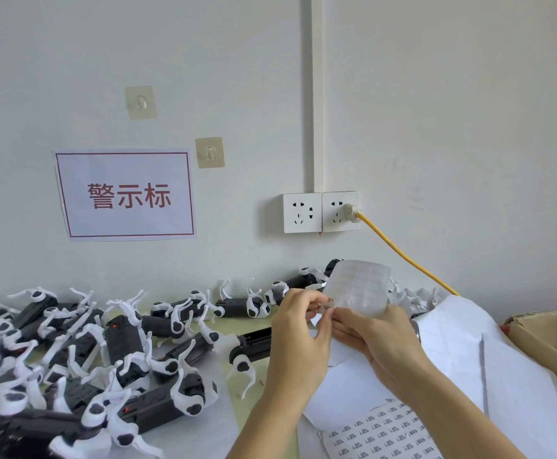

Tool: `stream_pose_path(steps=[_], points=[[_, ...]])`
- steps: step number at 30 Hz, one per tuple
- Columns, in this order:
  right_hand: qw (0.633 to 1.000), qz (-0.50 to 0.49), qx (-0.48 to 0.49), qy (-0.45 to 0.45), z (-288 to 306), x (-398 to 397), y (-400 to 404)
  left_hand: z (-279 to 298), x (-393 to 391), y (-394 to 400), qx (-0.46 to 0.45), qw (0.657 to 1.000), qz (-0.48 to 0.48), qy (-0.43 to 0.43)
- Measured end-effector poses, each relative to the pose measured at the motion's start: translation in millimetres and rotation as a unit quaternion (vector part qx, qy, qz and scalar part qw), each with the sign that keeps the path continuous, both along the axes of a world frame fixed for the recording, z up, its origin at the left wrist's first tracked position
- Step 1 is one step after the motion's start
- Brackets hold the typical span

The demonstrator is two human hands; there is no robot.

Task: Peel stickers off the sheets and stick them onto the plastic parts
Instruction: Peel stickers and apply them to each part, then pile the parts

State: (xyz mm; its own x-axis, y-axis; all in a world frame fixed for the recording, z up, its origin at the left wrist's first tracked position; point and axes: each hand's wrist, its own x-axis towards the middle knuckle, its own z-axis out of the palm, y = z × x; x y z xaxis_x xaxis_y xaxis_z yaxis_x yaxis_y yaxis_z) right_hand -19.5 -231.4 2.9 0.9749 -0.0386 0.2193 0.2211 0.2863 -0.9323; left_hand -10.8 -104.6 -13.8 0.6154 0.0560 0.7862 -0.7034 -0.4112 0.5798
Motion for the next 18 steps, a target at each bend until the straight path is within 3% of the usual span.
stream_pose_path(steps=[8,18], points=[[0.984,-0.087,-0.152,-0.022,-0.4,-3.9,-1.3,0.5,-0.4,1.0,0.015,1.000,0.005,0.011],[0.915,-0.137,-0.353,-0.143,-1.3,-7.1,-3.8,-1.1,5.4,7.4,0.027,0.998,-0.004,0.061]])
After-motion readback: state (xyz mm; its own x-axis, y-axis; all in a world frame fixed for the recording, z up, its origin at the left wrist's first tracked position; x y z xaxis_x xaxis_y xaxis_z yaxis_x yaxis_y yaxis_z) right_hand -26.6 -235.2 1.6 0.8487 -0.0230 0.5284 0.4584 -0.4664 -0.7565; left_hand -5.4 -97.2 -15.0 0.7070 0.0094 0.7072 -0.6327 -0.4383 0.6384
